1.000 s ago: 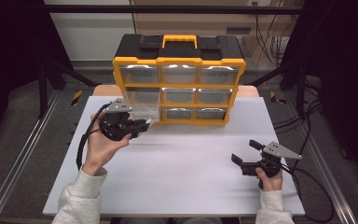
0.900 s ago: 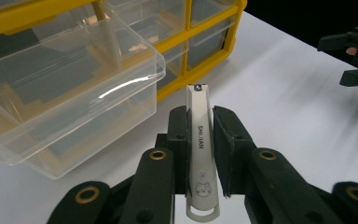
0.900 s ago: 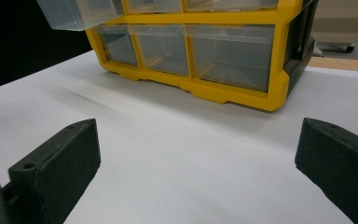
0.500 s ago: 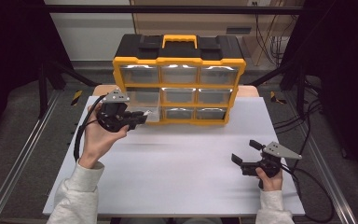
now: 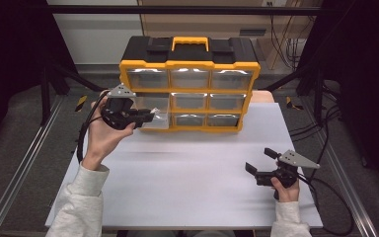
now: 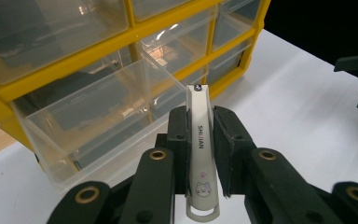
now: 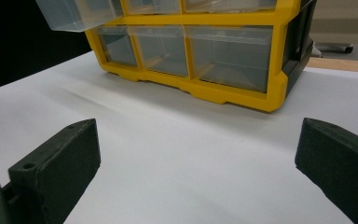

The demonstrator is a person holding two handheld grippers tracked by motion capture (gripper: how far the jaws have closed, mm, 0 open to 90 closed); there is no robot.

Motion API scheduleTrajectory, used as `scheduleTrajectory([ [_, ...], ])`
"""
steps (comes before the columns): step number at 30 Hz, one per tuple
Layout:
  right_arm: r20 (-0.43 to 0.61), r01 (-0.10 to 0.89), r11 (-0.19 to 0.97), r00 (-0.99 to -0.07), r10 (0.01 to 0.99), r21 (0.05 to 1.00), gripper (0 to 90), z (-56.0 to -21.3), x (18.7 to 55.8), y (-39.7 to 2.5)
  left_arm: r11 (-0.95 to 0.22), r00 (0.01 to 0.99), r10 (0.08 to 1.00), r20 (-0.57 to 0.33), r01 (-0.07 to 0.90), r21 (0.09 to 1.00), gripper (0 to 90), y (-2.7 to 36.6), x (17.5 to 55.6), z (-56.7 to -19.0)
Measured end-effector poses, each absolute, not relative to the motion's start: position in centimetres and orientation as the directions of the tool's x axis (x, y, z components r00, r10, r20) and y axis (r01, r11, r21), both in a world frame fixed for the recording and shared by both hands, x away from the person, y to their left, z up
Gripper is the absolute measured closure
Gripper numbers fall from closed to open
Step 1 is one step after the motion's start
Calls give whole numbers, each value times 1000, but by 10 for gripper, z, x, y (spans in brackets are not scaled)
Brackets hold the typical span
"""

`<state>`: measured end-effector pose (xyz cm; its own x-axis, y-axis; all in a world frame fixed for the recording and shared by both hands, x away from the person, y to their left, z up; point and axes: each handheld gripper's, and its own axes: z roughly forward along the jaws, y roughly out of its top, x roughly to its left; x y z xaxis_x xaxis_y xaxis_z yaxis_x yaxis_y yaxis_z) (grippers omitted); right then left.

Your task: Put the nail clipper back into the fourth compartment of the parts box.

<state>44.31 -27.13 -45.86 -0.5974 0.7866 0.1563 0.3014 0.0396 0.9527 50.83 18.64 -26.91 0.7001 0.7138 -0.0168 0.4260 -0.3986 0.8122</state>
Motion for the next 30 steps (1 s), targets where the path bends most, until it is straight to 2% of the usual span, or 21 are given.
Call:
scheduleTrajectory([
  [30,158,301,37,-597,786,953,3,-459,443,-271,-406,664,748,14,441,800,763,194,541,-265],
])
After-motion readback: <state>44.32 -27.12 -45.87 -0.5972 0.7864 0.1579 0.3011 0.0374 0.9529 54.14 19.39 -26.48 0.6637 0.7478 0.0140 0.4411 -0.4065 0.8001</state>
